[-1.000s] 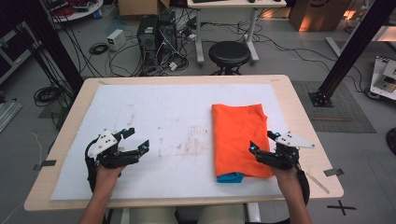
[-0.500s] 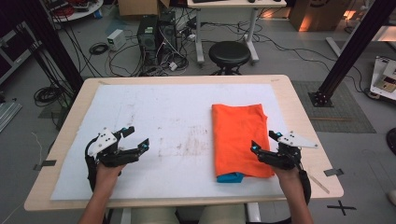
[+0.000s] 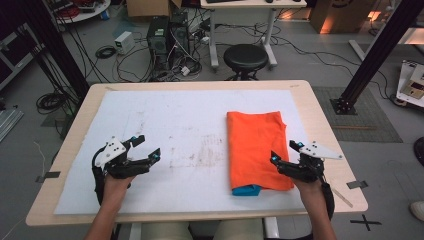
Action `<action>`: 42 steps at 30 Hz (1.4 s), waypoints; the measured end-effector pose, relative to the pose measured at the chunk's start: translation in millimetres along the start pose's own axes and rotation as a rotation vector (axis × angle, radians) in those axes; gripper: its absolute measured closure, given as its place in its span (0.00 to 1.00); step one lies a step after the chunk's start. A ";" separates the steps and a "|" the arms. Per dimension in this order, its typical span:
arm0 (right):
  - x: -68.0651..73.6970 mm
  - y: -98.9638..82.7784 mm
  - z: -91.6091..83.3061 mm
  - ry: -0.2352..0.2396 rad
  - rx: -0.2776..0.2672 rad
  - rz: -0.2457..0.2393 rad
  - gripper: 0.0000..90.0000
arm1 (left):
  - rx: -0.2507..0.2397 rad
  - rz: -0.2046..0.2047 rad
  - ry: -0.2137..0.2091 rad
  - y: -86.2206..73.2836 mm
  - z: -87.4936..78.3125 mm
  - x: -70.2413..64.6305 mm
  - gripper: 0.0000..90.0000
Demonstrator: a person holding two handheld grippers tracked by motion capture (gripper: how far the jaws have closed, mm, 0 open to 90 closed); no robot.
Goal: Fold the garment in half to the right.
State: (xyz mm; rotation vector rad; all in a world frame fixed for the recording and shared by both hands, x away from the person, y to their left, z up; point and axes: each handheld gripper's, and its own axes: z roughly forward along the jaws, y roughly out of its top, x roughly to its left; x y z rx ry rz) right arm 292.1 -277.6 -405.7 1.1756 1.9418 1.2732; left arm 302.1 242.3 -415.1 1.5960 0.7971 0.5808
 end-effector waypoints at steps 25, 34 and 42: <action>1.6 0.7 -0.2 0.002 0.000 -0.002 0.23 | 0.005 0.003 -0.008 -1.9 1.4 -0.8 0.24; 5.1 2.1 1.7 0.005 0.004 -0.013 0.23 | -0.002 0.003 -0.011 -1.6 -0.4 -1.2 0.24; 4.3 2.0 1.5 0.005 0.003 -0.011 0.23 | -0.002 0.004 -0.010 -1.4 -0.3 -1.0 0.24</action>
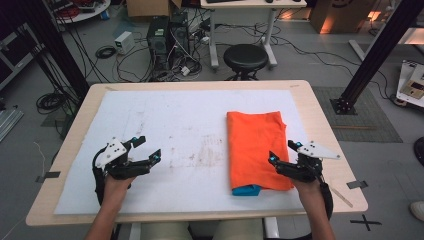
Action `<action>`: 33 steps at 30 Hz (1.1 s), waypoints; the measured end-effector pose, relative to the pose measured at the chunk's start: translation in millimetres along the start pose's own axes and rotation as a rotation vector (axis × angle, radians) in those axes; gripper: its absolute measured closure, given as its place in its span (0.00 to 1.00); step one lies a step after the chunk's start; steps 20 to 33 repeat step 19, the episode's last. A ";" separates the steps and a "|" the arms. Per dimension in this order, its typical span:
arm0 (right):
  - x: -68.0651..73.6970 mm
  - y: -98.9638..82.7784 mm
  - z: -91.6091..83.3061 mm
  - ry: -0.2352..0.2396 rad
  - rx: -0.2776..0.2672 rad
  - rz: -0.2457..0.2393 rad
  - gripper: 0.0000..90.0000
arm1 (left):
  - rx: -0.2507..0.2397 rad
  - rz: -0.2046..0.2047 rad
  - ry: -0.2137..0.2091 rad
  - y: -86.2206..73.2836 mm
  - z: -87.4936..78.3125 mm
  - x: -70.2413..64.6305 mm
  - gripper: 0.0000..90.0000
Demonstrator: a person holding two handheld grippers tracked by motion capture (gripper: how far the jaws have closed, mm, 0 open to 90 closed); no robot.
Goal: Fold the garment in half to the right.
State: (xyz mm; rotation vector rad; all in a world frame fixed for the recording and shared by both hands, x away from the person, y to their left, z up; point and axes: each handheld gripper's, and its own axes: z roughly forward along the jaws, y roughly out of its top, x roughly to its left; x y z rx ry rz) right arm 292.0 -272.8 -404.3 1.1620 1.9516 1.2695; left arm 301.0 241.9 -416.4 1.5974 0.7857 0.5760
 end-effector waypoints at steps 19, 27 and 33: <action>-1.2 0.9 -1.1 0.000 -0.005 -0.003 0.23 | 0.005 0.002 0.000 -0.4 1.2 -0.3 0.24; -1.2 0.9 -1.1 0.000 -0.005 -0.003 0.23 | 0.005 0.002 0.000 -0.4 1.2 -0.3 0.24; -1.2 0.9 -1.1 0.000 -0.005 -0.003 0.23 | 0.005 0.002 0.000 -0.4 1.2 -0.3 0.24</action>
